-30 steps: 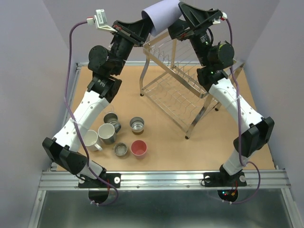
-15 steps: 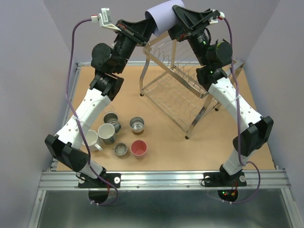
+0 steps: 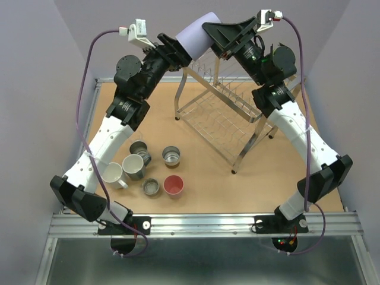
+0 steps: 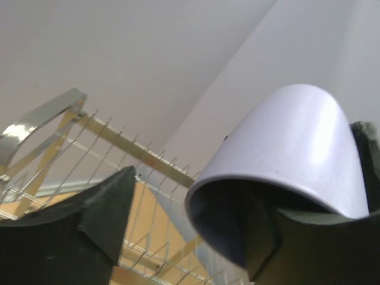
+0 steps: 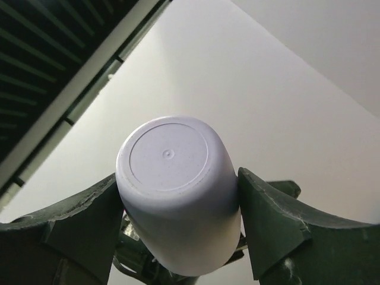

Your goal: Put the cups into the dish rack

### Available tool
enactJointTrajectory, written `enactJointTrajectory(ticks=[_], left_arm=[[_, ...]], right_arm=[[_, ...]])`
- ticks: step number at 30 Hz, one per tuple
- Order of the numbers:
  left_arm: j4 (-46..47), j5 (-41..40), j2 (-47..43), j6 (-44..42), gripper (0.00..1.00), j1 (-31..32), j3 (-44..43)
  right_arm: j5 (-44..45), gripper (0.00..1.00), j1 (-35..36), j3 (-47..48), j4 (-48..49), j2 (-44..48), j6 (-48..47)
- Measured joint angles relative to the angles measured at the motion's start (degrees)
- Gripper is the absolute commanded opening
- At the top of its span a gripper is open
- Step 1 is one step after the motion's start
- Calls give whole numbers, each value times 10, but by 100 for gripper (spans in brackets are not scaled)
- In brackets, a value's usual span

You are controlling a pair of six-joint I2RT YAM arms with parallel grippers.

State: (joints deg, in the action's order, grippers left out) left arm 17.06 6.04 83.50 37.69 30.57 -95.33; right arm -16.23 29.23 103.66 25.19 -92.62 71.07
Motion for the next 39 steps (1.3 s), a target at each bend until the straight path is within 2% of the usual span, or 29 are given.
enactJointTrajectory(ticks=[3, 5, 11, 15, 23, 27, 33, 39], left_arm=[[-34, -1, -30, -12, 95, -14, 28], [-66, -6, -55, -23, 97, -35, 55], [-139, -32, -115, -48, 99, -72, 116], [-206, -55, -153, -83, 99, -77, 137], [-349, -115, -164, -152, 99, -78, 136], [-384, -132, -178, -166, 98, -78, 171], [-422, -137, -195, -171, 97, -78, 200], [-435, -137, -196, -177, 96, -78, 200]], right_arm=[[5, 0, -4, 1, -43, 13, -56], [11, 0, -14, 5, -66, 22, -86], [51, 0, -80, 28, -107, 31, -157], [86, 0, -97, 65, -170, 17, -223], [141, 0, -90, 228, -330, -90, -399], [184, 0, -73, 302, -415, -162, -480], [251, 0, -35, 314, -484, -222, -582], [289, 0, -24, 317, -476, -230, -635]])
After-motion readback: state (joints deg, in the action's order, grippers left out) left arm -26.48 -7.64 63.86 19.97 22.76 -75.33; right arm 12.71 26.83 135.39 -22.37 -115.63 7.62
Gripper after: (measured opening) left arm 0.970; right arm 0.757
